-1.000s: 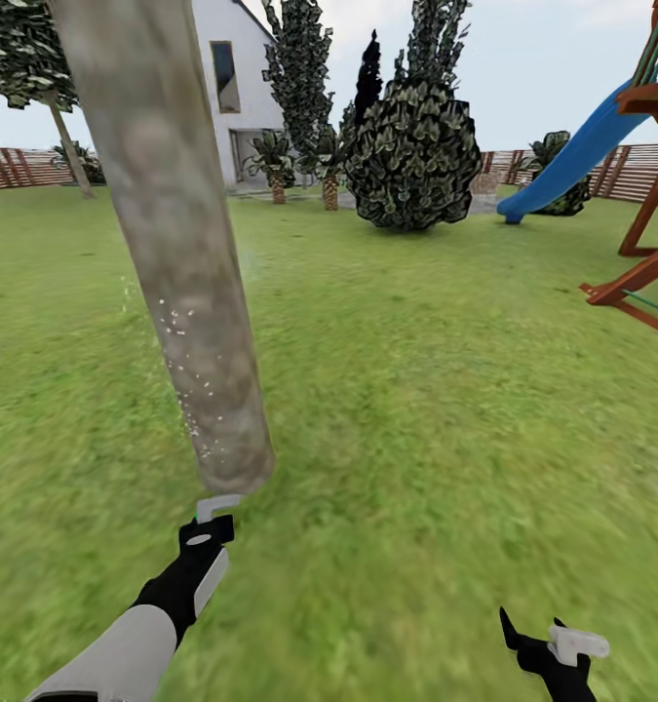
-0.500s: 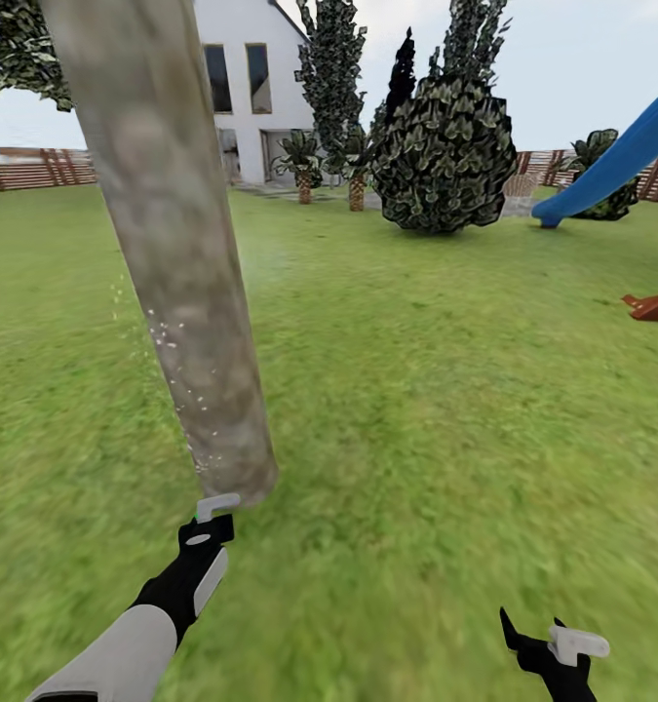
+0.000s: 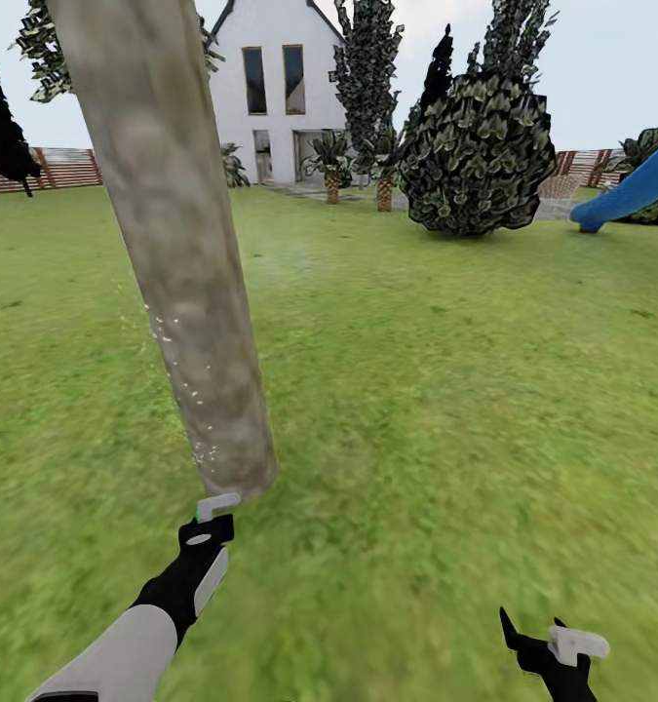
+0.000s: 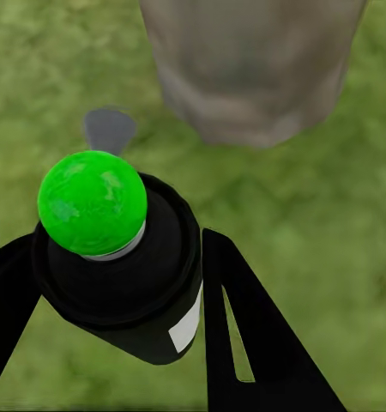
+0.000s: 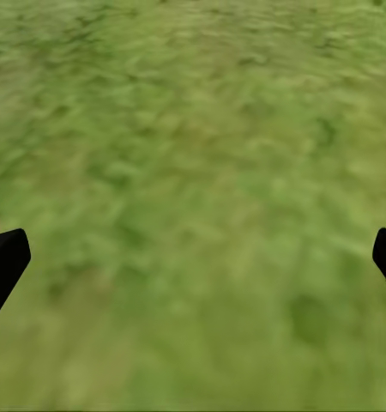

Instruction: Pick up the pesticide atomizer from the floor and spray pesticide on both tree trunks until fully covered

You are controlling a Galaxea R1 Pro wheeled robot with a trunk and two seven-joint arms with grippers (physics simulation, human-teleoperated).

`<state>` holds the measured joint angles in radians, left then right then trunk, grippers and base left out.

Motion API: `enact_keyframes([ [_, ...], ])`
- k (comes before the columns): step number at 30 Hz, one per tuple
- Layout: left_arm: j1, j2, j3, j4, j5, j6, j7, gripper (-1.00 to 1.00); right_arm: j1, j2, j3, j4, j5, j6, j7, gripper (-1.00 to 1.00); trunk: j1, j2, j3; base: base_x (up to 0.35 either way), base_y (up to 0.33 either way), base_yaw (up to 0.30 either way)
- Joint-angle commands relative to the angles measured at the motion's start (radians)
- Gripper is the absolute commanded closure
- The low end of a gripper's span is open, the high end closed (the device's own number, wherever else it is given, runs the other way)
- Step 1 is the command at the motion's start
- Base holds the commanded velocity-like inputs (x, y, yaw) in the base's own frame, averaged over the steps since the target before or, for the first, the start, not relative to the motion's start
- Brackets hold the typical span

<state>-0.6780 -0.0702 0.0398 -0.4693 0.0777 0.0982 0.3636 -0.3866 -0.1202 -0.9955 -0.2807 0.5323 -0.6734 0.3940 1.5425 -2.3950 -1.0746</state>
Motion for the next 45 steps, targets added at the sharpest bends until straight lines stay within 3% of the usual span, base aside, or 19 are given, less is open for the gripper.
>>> enact_keyframes([
  [1, 0.000, 0.001, 0.000, 0.000, -0.001, 0.000, 0.000, 1.00, 0.000, 0.000, 0.000, 0.000, 0.000, 0.000, 0.000, -1.00, 0.000, 0.000, 0.000, 0.000, -0.272, 0.276],
  [25, 0.000, 0.001, 0.000, -0.002, 0.001, 0.002, -0.002, 1.00, 0.000, 0.001, 0.000, 0.000, 0.000, 0.000, 0.000, -1.00, 0.000, 0.000, 0.000, 0.206, -0.224, 0.276],
  [32, 0.000, 0.000, 0.000, -0.003, 0.001, 0.000, -0.002, 1.00, 0.000, 0.001, 0.000, 0.000, 0.000, 0.000, 0.000, -1.00, 0.000, 0.000, 0.000, 0.032, -0.265, 0.276],
  [45, 0.000, 0.000, 0.000, -0.003, 0.001, 0.000, -0.003, 1.00, 0.000, 0.001, 0.000, 0.000, 0.000, 0.000, 0.000, -1.00, 0.000, 0.000, 0.000, 0.000, -0.274, 0.061],
])
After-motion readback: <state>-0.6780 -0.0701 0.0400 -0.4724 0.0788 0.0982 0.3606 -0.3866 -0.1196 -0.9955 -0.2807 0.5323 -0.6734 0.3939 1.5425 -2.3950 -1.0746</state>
